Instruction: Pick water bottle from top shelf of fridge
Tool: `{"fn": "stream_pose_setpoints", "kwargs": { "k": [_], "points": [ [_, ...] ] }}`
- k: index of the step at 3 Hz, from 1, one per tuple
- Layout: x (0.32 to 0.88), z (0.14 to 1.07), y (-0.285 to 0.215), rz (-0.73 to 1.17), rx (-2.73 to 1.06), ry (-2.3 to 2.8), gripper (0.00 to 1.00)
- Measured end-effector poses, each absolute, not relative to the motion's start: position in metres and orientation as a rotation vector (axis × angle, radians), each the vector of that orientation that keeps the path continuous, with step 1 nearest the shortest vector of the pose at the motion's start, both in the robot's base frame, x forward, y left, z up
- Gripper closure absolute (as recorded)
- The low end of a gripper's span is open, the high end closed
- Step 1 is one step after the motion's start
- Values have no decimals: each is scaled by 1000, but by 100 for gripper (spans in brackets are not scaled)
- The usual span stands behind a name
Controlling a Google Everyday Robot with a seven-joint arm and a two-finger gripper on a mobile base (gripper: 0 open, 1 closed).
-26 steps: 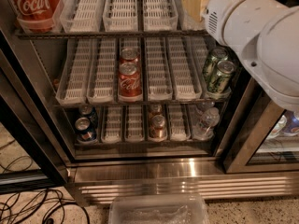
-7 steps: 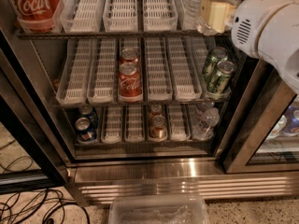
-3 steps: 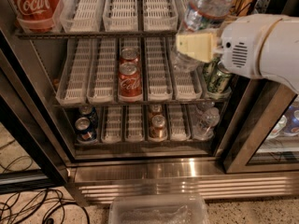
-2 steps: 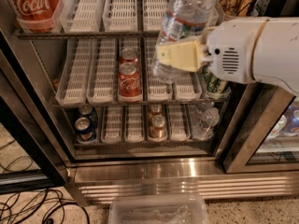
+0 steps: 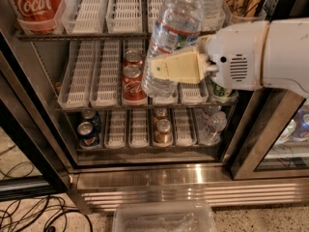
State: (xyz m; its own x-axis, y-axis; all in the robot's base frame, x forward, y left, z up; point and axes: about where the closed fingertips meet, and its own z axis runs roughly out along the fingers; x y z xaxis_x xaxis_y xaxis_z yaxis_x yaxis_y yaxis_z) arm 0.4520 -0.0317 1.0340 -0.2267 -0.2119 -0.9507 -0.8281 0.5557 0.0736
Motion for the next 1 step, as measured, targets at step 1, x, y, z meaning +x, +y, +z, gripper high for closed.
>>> {"fn": "stream_pose_setpoints", "kwargs": {
  "k": [1],
  "points": [
    [452, 1034, -32, 733, -869, 1740, 100]
  ]
}}
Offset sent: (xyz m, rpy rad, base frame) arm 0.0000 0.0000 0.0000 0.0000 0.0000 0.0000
